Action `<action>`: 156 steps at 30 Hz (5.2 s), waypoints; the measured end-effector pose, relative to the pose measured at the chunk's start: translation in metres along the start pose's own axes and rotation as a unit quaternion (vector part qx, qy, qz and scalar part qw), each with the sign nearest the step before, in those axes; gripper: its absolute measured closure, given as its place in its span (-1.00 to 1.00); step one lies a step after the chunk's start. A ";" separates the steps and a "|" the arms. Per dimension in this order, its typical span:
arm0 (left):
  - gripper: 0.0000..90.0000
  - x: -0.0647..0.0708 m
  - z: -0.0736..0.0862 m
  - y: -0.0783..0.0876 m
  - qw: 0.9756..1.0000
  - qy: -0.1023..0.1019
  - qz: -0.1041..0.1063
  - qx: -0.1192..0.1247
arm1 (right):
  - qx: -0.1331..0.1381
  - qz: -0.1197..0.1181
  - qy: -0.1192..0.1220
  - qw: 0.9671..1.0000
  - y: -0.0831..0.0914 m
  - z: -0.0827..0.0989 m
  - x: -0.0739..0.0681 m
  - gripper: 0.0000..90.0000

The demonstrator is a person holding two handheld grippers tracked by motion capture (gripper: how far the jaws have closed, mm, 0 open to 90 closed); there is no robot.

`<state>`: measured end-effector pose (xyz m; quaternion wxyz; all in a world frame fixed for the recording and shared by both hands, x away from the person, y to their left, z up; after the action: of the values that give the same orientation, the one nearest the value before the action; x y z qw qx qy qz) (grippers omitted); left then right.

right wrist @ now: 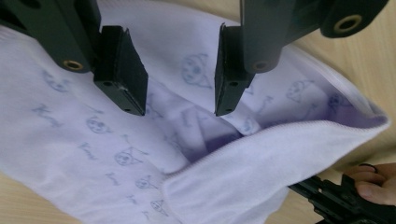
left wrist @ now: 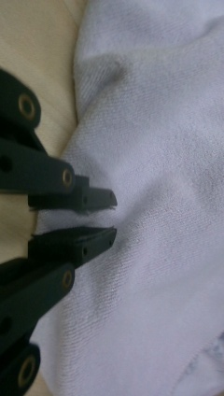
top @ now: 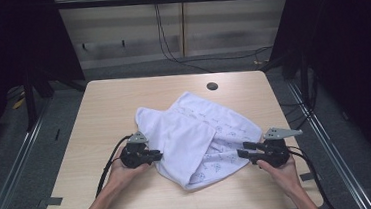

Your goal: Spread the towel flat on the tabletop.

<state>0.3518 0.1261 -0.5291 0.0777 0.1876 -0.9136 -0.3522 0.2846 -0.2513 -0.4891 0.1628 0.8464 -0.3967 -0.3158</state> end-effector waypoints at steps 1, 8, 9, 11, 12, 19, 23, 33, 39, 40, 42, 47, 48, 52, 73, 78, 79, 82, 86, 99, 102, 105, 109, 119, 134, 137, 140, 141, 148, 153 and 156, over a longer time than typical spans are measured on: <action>0.86 0.004 0.002 0.002 1.000 0.004 0.004 0.002 | 0.004 -0.001 -0.003 1.000 0.000 -0.001 -0.004 0.22; 0.83 0.050 0.022 0.027 0.998 0.013 0.055 -0.003 | -0.001 0.000 0.034 0.999 -0.004 0.006 -0.029 0.24; 0.81 0.057 0.024 0.030 0.998 0.011 0.068 -0.004 | -0.003 -0.002 0.034 0.999 -0.005 0.007 -0.031 0.24; 0.77 0.070 0.026 0.037 0.995 0.014 0.102 0.005 | -0.004 -0.009 0.030 0.999 -0.005 0.010 -0.038 0.23; 0.78 0.070 0.026 0.037 0.995 0.014 0.102 0.005 | -0.004 -0.009 0.030 0.999 -0.005 0.010 -0.038 0.23; 0.52 0.028 0.025 0.063 0.995 0.063 0.004 0.076 | -0.005 -0.011 0.033 0.999 0.023 0.038 -0.058 0.18; 0.22 0.014 0.033 0.045 0.996 0.082 -0.008 0.028 | -0.022 -0.010 0.032 0.999 0.023 0.050 -0.064 0.13; 0.59 0.063 0.031 0.041 0.996 0.051 0.079 -0.009 | -0.028 -0.008 0.040 0.999 -0.022 0.021 -0.052 0.09; 0.39 0.045 0.026 0.070 0.995 0.061 0.055 0.056 | -0.035 -0.008 0.042 0.998 -0.064 -0.009 -0.044 0.06; 0.39 0.035 0.029 0.075 0.996 0.067 0.028 0.052 | -0.039 -0.009 0.046 0.998 -0.073 -0.012 -0.042 0.06; 0.37 0.014 0.038 0.086 0.993 0.101 -0.013 0.056 | -0.039 -0.004 0.044 0.998 -0.087 -0.018 -0.040 0.05; 0.25 -0.033 0.061 0.103 0.982 0.159 -0.070 0.079 | -0.041 0.009 0.029 0.999 -0.105 -0.021 -0.035 0.04; 0.18 -0.033 0.061 0.103 0.982 0.159 -0.070 0.079 | -0.041 0.009 0.029 0.999 -0.105 -0.021 -0.035 0.04; 0.10 -0.045 0.074 0.097 0.982 0.161 -0.081 0.050 | -0.073 0.011 0.032 0.997 -0.113 -0.011 -0.035 0.30; 0.93 -0.018 0.058 0.071 0.996 0.077 -0.049 0.004 | -0.012 0.004 -0.002 1.000 -0.074 -0.027 -0.030 0.87; 0.93 -0.021 0.050 0.090 0.992 0.096 -0.048 0.074 | -0.005 -0.006 -0.001 1.000 -0.073 -0.032 -0.030 0.85; 0.93 -0.020 0.049 0.093 0.991 0.096 -0.047 0.081 | -0.004 -0.011 -0.001 1.000 -0.073 -0.032 -0.031 0.93; 0.93 -0.019 0.047 0.099 0.990 0.097 -0.049 0.094 | -0.006 -0.014 0.005 1.000 -0.072 -0.033 -0.034 0.94; 0.93 -0.013 0.041 0.108 0.986 0.099 -0.032 0.127 | 0.018 -0.032 0.007 0.999 -0.045 -0.044 -0.048 0.96; 0.92 0.030 0.019 0.045 0.998 0.034 0.038 0.024 | -0.076 0.054 -0.042 0.995 -0.015 0.027 0.003 0.96; 0.92 0.025 0.021 0.040 0.999 0.038 0.029 0.013 | -0.087 0.065 -0.037 0.993 -0.028 0.024 0.013 0.97; 0.93 0.012 0.024 0.044 0.998 0.060 0.016 0.022 | -0.083 0.074 -0.028 0.993 -0.043 0.012 0.021 0.97; 0.93 -0.006 0.027 0.050 0.996 0.085 -0.001 0.041 | -0.078 0.103 -0.009 0.992 -0.070 -0.015 0.038 0.97; 0.93 -0.035 0.013 0.056 0.991 0.093 -0.033 0.093 | -0.032 0.106 -0.035 0.993 -0.110 -0.074 0.059 0.97; 0.93 -0.026 -0.069 0.135 0.975 0.030 -0.077 0.204 | 0.086 0.049 -0.003 0.995 0.014 -0.153 0.009 0.97; 0.93 -0.028 -0.092 0.152 0.970 0.024 -0.082 0.226 | 0.113 0.045 0.007 0.993 0.036 -0.173 -0.002 0.97; 0.93 -0.022 -0.105 0.166 0.967 0.010 -0.080 0.242 | 0.140 0.032 0.014 0.990 0.056 -0.187 -0.014 0.97; 0.93 -0.017 -0.106 0.169 0.966 0.005 -0.077 0.246 | 0.146 0.027 0.017 0.989 0.061 -0.188 -0.018 0.97; 0.92 0.016 -0.071 0.165 0.974 -0.001 -0.043 0.221 | 0.123 -0.002 0.028 0.992 0.080 -0.129 -0.032 0.97; 0.92 0.058 -0.018 0.146 0.982 0.013 0.006 0.190 | 0.105 -0.027 0.022 0.994 0.100 -0.062 -0.043 0.97; 0.92 0.083 -0.001 0.150 0.983 0.002 0.025 0.184 | 0.086 -0.037 0.016 0.995 0.113 -0.023 -0.053 0.97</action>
<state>0.2322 0.1947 -0.4271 0.0520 0.1768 -0.9670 -0.1757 0.2100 -0.2810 -0.3912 0.0839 0.8761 -0.3887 -0.2728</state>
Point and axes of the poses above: each handheld gripper's, and its own axes: y roughly backward along the jaws, z roughly out of its underside, x roughly to its right, the point moved 4 cm from there along -y, roughly forward along the jaws, and after that the axes turned 13 degrees about -y, right-handed, at the moved point
